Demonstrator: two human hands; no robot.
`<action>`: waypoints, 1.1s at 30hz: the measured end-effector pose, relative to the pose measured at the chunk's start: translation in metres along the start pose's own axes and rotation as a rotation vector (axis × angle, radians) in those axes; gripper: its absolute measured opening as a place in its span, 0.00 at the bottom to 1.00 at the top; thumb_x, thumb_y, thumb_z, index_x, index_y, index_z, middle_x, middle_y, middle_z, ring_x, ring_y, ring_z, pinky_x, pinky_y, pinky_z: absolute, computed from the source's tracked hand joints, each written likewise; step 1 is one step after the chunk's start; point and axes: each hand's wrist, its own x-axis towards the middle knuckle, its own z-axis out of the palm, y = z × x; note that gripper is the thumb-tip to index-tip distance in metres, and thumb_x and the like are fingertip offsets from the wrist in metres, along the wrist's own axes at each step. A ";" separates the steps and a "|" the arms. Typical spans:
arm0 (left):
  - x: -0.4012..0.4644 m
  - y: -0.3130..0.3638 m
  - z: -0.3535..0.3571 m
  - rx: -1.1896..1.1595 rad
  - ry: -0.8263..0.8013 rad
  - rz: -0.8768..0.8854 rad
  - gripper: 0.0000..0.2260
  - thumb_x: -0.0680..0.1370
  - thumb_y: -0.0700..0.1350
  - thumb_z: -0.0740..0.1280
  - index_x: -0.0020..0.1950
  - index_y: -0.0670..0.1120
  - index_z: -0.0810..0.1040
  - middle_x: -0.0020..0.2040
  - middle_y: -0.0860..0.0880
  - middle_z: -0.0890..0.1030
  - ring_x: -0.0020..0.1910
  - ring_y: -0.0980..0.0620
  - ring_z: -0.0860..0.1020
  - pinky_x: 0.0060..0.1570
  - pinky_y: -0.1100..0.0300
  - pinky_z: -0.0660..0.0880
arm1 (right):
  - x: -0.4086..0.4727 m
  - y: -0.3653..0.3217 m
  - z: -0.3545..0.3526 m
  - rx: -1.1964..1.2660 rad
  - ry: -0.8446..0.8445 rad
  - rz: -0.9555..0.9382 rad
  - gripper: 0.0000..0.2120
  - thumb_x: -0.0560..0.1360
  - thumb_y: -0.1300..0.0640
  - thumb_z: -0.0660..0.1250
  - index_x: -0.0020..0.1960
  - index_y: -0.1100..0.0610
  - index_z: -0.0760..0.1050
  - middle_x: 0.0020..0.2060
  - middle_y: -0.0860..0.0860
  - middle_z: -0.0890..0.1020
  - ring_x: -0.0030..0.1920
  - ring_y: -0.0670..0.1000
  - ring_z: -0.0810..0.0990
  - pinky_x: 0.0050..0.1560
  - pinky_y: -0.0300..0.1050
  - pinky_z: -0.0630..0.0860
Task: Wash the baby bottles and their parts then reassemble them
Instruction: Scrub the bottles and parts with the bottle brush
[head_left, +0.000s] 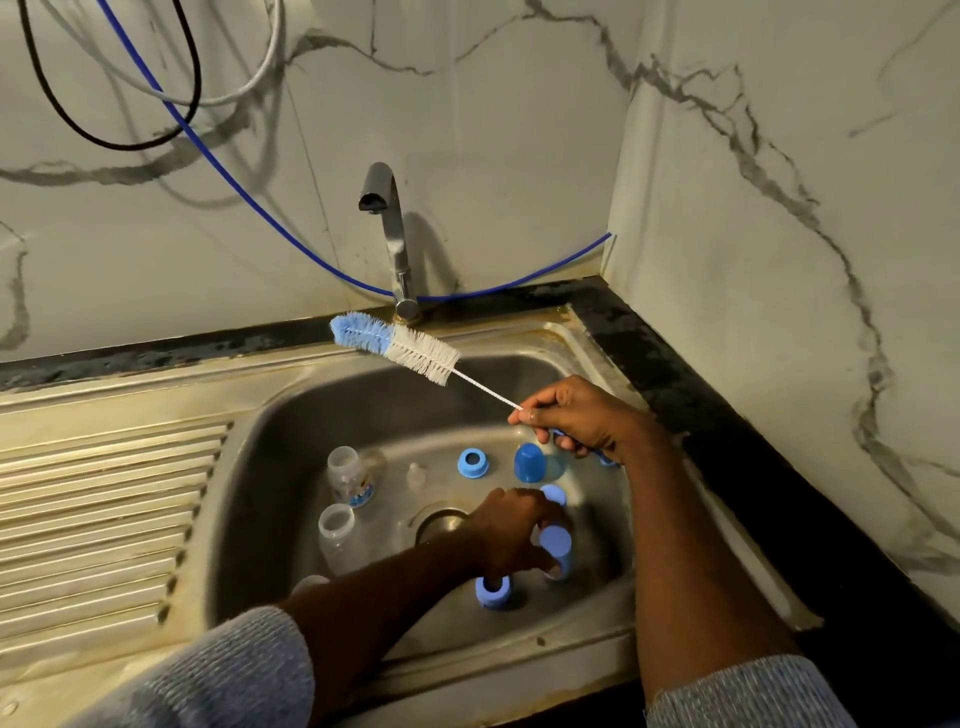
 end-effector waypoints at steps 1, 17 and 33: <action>-0.004 -0.001 -0.008 -0.095 0.038 -0.007 0.18 0.71 0.52 0.79 0.57 0.49 0.81 0.52 0.51 0.81 0.45 0.57 0.78 0.48 0.58 0.73 | 0.001 -0.001 0.001 -0.007 -0.003 -0.002 0.07 0.79 0.54 0.69 0.52 0.54 0.85 0.32 0.50 0.79 0.24 0.45 0.68 0.23 0.38 0.63; -0.162 -0.114 -0.147 -1.536 1.266 -0.347 0.16 0.84 0.40 0.61 0.70 0.34 0.71 0.59 0.34 0.79 0.48 0.44 0.81 0.48 0.59 0.82 | 0.020 -0.008 0.039 -0.242 -0.012 -0.120 0.05 0.79 0.56 0.70 0.49 0.50 0.85 0.25 0.45 0.79 0.25 0.39 0.73 0.29 0.32 0.68; -0.165 -0.135 -0.157 -1.159 1.275 -0.393 0.10 0.82 0.40 0.66 0.63 0.44 0.76 0.54 0.45 0.83 0.47 0.51 0.86 0.40 0.60 0.83 | 0.009 -0.020 0.044 -0.252 -0.066 -0.142 0.05 0.77 0.55 0.72 0.48 0.51 0.86 0.26 0.46 0.79 0.26 0.39 0.73 0.28 0.31 0.68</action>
